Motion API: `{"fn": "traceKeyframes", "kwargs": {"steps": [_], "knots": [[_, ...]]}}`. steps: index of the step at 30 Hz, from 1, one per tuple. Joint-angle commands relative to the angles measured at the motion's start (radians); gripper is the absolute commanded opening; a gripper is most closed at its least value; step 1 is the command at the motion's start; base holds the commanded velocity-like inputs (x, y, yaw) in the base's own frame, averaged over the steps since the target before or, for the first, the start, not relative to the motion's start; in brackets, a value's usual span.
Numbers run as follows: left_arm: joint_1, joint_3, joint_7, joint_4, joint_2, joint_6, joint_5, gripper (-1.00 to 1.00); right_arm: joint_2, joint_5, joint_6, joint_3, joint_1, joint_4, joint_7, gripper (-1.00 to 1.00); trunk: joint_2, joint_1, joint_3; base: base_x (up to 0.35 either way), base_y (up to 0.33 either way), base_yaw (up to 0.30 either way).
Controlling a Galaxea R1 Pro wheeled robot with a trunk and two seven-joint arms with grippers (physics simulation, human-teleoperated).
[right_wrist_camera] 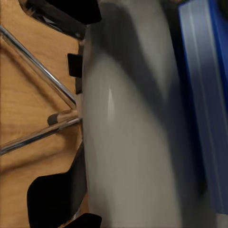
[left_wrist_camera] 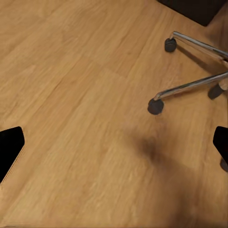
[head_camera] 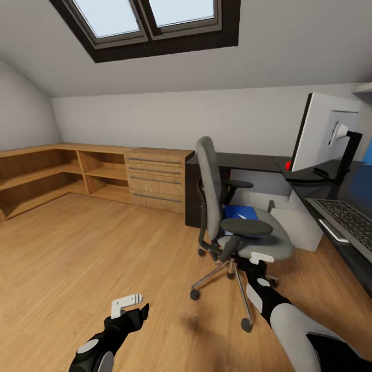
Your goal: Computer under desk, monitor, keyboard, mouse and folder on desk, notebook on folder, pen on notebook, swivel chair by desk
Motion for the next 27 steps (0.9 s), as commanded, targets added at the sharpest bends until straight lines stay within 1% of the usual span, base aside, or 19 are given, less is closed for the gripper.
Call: {"fn": "traceKeyframes", "kwargs": {"steps": [1,27], "knots": [[0.000,-0.001,0.009,-0.001,0.000,0.003,0.010,1.00,0.001,0.001,-0.003,0.000,-0.001,0.001,0.000,1.00,0.000,0.000,-0.001,0.000,0.000,0.276],[0.000,-0.001,0.009,0.013,0.000,0.003,0.012,1.00,0.000,0.001,-0.003,0.000,-0.001,0.001,0.002,1.00,0.000,0.000,-0.001,0.000,0.000,0.274]]}}
